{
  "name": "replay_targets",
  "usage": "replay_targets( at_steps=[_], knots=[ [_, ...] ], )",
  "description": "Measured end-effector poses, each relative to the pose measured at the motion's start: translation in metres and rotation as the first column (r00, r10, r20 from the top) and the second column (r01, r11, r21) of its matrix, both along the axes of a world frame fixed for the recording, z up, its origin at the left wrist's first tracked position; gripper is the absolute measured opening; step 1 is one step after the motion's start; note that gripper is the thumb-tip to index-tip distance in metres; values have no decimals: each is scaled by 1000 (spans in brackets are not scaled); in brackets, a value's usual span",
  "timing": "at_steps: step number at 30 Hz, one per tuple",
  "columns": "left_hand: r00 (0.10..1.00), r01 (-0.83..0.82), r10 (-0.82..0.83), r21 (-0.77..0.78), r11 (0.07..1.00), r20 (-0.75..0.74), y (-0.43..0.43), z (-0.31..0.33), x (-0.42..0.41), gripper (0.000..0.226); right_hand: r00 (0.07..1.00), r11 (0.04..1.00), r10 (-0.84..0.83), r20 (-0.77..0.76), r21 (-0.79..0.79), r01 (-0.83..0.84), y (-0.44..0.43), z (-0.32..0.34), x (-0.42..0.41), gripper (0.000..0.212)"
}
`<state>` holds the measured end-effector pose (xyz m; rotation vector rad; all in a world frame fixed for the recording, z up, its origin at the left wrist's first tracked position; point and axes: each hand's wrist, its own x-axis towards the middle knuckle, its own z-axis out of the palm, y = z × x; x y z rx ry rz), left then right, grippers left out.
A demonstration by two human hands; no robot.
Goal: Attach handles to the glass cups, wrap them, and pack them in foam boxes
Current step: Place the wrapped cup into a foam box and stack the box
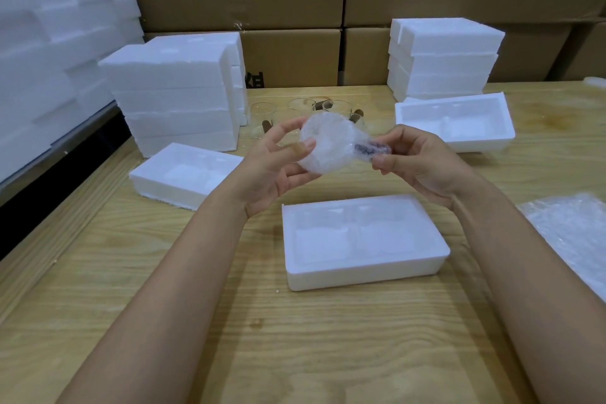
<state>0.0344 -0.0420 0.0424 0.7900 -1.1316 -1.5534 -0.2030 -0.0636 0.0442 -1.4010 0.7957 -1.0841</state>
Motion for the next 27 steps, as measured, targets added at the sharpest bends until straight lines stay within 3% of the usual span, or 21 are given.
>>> replay_targets(
  at_steps=[7,10,14,18,23,27],
  knots=[
    [999,33,-33,-52,998,1,0,-3,2,41,1000,1000,-5,4,1,5,-1,-3,0,27],
    [1000,18,-17,-34,999,26,1,1,1,42,998,999,-21,-65,-26,20,1,1,0,28],
    [955,-7,11,-13,1000,296,6,21,2,54,975,996,-28,-218,-88,9,6,14,-1,27],
    [829,131,-152,78,988,537,15,45,7,62,934,992,104,-343,-33,-123,13,28,-7,28],
    [742,234,-333,241,942,581,21,46,11,71,855,960,279,-437,147,-238,18,30,-7,26],
    [768,277,-382,271,922,514,17,39,16,72,850,963,268,-454,163,-216,18,30,-5,24]
  ],
)
